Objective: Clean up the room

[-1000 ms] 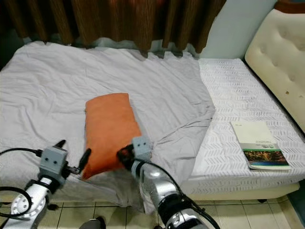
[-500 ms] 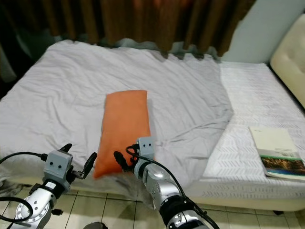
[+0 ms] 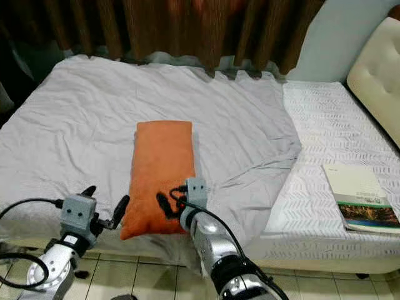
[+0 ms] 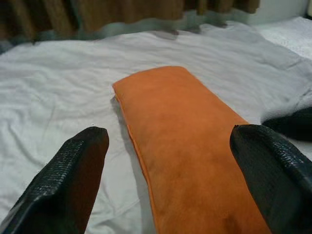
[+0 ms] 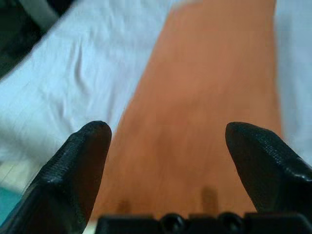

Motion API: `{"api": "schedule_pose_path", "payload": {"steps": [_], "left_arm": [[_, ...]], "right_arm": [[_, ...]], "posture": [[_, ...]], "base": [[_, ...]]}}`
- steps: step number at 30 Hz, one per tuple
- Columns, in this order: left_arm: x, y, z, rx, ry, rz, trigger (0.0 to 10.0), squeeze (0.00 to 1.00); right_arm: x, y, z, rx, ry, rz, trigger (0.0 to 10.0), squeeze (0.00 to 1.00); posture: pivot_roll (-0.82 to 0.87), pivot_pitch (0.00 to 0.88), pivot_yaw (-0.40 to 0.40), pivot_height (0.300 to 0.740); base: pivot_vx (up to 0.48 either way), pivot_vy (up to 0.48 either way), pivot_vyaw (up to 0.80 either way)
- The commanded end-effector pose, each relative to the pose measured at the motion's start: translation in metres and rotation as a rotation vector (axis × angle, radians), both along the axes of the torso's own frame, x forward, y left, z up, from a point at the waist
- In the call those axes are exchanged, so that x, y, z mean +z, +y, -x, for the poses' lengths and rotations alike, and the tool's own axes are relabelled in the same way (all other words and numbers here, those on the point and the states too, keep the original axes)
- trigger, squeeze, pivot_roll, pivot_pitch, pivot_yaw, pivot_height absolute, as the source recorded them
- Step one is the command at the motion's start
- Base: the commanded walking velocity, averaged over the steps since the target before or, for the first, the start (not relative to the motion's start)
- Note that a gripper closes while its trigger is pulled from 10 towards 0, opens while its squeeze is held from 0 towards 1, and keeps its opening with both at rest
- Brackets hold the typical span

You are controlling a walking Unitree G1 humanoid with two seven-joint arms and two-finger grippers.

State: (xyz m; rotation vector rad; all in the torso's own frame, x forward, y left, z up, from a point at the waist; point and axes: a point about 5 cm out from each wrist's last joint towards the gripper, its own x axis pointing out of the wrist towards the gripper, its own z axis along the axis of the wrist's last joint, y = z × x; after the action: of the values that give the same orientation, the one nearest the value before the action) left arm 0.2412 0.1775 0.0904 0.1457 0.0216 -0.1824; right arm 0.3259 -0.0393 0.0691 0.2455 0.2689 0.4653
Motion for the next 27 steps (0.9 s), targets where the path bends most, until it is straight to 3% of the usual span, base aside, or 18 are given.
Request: {"api": "schedule_pose_path", "payload": {"steps": [1,5,6,7,9,12,14,15,17,22,25,27], "left_arm": [[0.004,0.014,-0.005,0.155,-0.015,0.106,10.0,0.0],[0.006,0.018,-0.006,0.173,-0.037,0.096,10.0,0.0],[0.006,0.018,-0.006,0.173,-0.037,0.096,10.0,0.0],[0.005,0.018,-0.004,0.15,-0.033,0.076,10.0,0.0],[0.003,0.016,-0.002,0.123,-0.019,0.057,10.0,0.0],[-0.002,0.012,0.001,0.098,0.007,0.037,10.0,0.0],[-0.007,0.008,0.004,0.08,0.026,0.028,10.0,0.0],[-0.007,0.008,0.004,0.08,0.026,0.028,10.0,0.0],[-0.022,-0.007,0.017,0.039,0.089,0.039,10.0,0.0],[-0.029,-0.014,0.021,0.032,0.105,0.04,10.0,0.0],[-0.027,-0.022,0.006,0.052,0.086,0.054,10.0,0.0],[-0.026,-0.022,0.003,0.05,0.084,0.052,10.0,0.0]], "right_arm": [[0.036,-0.026,-0.016,-0.108,-0.231,0.036,10.0,0.0],[0.036,-0.077,-0.012,-0.261,-0.303,0.129,10.0,0.0],[0.036,-0.077,-0.012,-0.261,-0.303,0.129,10.0,0.0],[0.03,-0.098,-0.003,-0.306,-0.316,0.184,10.0,0.0],[0.025,-0.118,0.01,-0.348,-0.333,0.244,10.0,0.0],[0.017,-0.138,0.034,-0.381,-0.333,0.292,10.0,0.0],[0.013,-0.147,0.05,-0.388,-0.332,0.314,10.0,0.0],[0.013,-0.147,0.05,-0.388,-0.332,0.314,10.0,0.0],[-0.001,-0.159,0.084,-0.394,-0.299,0.302,10.0,0.0],[-0.008,-0.159,0.092,-0.416,-0.27,0.258,10.0,0.0],[-0.01,-0.156,0.078,-0.426,-0.225,0.183,10.0,0.0],[-0.011,-0.155,0.076,-0.419,-0.214,0.175,10.0,0.0]], "posture": [[0.11,0.105,-0.09,0.74],[0.11,0.096,-0.091,0.74],[0.11,0.096,-0.091,0.74],[0.1,0.086,-0.089,0.74],[0.1,0.081,-0.088,0.74],[0.08,0.067,-0.075,0.74],[0.08,0.058,-0.071,0.74],[0.08,0.058,-0.071,0.74],[0.06,0.033,-0.046,0.74],[0.03,0.018,-0.017,0.74],[0.0,0.018,-0.007,0.74],[0.0,0.022,-0.003,0.74]], "base": [[0.0,0.0,0.0],[0.0,0.0,0.0],[0.0,0.0,0.0],[0.0,0.0,0.0],[0.0,0.0,0.0],[0.0,0.0,0.0],[0.0,0.0,0.0],[0.0,0.0,0.0],[0.0,0.0,0.0],[0.0,0.0,0.0],[0.0,0.0,0.0],[0.0,0.0,0.0]]}}
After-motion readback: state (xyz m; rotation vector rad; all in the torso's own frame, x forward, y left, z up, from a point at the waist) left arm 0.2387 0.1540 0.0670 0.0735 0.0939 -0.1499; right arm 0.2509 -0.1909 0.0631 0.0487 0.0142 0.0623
